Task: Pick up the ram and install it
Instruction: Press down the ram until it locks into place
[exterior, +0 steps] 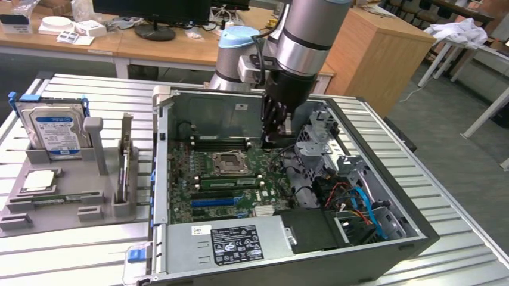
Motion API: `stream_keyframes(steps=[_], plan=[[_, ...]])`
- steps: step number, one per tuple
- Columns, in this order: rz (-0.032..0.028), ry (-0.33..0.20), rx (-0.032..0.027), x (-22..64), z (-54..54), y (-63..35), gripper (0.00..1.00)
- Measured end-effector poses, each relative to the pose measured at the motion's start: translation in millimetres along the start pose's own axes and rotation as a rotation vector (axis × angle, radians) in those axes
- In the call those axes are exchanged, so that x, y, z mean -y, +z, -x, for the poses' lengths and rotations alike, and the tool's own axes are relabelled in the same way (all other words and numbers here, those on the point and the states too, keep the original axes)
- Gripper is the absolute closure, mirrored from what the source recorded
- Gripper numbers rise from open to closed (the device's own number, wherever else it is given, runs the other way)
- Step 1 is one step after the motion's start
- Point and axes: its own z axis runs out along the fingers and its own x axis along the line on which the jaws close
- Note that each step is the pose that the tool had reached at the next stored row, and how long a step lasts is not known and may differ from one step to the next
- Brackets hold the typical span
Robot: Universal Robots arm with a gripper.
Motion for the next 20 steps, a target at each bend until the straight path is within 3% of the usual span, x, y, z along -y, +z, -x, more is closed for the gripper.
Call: stream_keyframes(steps=[2, 3, 20], plan=[[0.0299, 0.001, -0.0007, 0.6, 0.0, 0.0, 0.89], [0.0383, 0.001, -0.001, 0.7, 0.0, -0.1, 0.89], [0.0383, 0.001, -0.0004, 7.0, 0.0, 3.1, 0.89]])
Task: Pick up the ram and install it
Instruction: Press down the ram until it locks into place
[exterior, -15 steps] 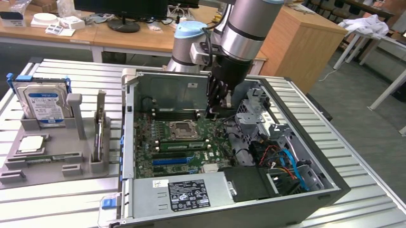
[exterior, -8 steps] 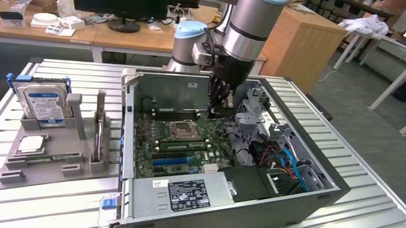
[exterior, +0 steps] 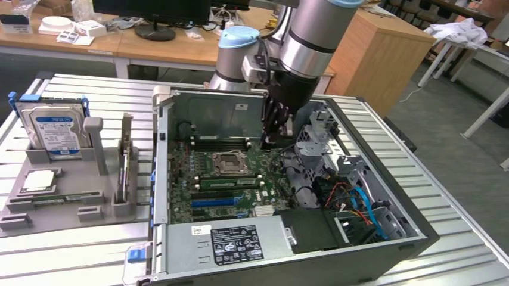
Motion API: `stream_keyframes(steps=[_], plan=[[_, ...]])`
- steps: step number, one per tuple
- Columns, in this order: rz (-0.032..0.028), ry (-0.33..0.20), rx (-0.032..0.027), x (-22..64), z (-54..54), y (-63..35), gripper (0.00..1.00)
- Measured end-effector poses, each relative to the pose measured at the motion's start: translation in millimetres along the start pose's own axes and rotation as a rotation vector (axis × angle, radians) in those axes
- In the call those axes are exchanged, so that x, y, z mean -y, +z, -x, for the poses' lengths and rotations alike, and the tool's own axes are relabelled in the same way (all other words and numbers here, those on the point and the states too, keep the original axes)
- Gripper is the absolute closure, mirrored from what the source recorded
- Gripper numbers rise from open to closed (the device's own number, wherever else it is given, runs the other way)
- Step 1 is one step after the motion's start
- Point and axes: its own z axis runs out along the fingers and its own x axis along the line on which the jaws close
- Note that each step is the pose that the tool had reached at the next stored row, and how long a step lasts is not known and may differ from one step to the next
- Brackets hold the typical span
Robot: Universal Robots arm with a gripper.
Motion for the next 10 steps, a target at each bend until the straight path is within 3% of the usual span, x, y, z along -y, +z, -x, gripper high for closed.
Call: stream_keyframes(steps=[4, 10], plan=[[0.0, 0.0, 0.0001, 0.4, -0.2, 5.9, 0.89], [-0.0023, 0.0, -0.0003, -0.5, -0.2, 6.3, 0.89]])
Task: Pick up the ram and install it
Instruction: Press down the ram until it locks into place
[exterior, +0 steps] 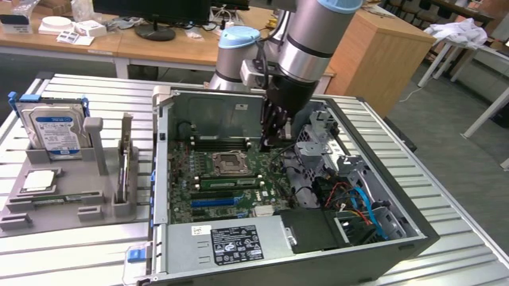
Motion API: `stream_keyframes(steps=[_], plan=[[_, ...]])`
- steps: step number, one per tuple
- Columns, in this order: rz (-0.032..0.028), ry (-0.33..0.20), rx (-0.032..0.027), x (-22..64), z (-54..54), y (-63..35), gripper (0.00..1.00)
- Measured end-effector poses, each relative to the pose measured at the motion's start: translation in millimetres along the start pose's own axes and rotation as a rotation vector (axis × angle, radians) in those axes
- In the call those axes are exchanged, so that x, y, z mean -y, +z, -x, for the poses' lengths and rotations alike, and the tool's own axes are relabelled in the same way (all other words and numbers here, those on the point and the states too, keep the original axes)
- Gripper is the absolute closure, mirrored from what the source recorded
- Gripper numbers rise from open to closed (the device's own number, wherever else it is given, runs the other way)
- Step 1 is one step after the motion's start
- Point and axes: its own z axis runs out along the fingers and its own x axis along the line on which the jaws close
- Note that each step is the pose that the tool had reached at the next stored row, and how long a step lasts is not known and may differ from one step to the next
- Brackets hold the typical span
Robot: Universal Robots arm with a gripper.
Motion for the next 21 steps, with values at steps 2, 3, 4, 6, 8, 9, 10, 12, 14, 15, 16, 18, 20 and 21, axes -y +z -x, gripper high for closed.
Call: stream_keyframes(steps=[2, 3, 4, 6, 8, 9, 10, 12, 14, 15, 16, 18, 20, 21], plan=[[-0.0025, 0.0, 0.0003, -1.0, 0.0, 0.2, 0.89], [-0.0048, 0.0, 0.0006, -1.5, 0.0, 0.3, 0.89], [-0.0058, -0.001, 0.0007, -1.7, 0.0, 0.4, 0.89], [-0.0058, -0.001, 0.0007, -1.7, 0.0, 0.3, 0.89], [-0.0068, -0.001, 0.0018, -2.0, 0.0, 0.3, 0.89], [-0.0069, -0.001, 0.0021, -2.0, 0.0, 0.4, 0.89], [-0.007, -0.001, 0.0024, -1.9, -0.1, 0.8, 0.89], [-0.0072, -0.001, 0.0023, -1.8, -0.1, 2.7, 0.89], [-0.0073, -0.001, 0.0024, -1.5, -0.2, 5.8, 0.89], [-0.0074, -0.001, 0.0023, -1.4, -0.3, 7.4, 0.89], [-0.0074, -0.001, 0.0022, -1.3, -0.4, 9.0, 0.89], [-0.0075, -0.001, 0.0024, -1.1, -0.6, 12.6, 0.89], [-0.0076, -0.001, 0.0023, -0.9, -1.0, 16.3, 0.89], [-0.0077, -0.001, 0.0024, -0.7, -1.2, 18.1, 0.89]])
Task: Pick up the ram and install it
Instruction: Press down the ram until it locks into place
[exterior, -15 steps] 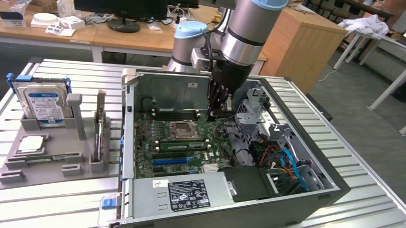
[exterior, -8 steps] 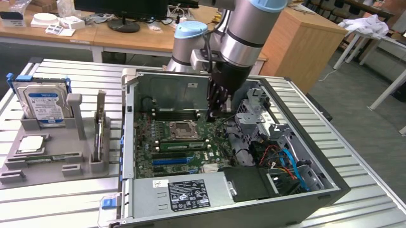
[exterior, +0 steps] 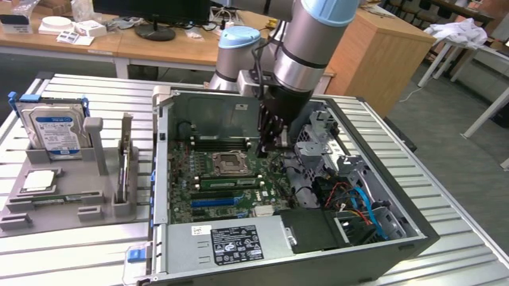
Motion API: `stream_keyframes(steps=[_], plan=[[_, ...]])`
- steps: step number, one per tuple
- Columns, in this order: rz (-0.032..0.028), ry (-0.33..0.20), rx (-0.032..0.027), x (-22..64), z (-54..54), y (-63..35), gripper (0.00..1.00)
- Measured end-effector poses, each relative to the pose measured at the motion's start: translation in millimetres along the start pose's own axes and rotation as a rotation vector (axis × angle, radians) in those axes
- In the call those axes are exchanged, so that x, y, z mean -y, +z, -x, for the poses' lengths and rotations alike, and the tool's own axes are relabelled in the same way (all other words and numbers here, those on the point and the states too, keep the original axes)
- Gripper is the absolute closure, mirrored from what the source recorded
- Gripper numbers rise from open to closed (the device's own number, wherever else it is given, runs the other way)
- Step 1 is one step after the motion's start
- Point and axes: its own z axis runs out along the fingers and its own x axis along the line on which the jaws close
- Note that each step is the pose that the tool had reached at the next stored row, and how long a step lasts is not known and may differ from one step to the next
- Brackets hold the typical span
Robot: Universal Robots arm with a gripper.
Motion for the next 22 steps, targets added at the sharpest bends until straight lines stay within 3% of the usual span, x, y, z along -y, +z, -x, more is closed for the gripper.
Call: stream_keyframes(steps=[7, 12, 19, 22], plan=[[-0.0009, 0.0, 0.0002, 0.8, -1.8, 11.6, 0.89], [-0.0009, 0.0, 0.0, 1.3, -1.8, 11.7, 0.89], [-0.0009, 0.0, 0.0001, 12.9, -1.6, 11.0, 0.89], [-0.0009, 0.0, 0.0002, 14.0, -1.6, 11.0, 0.89]])
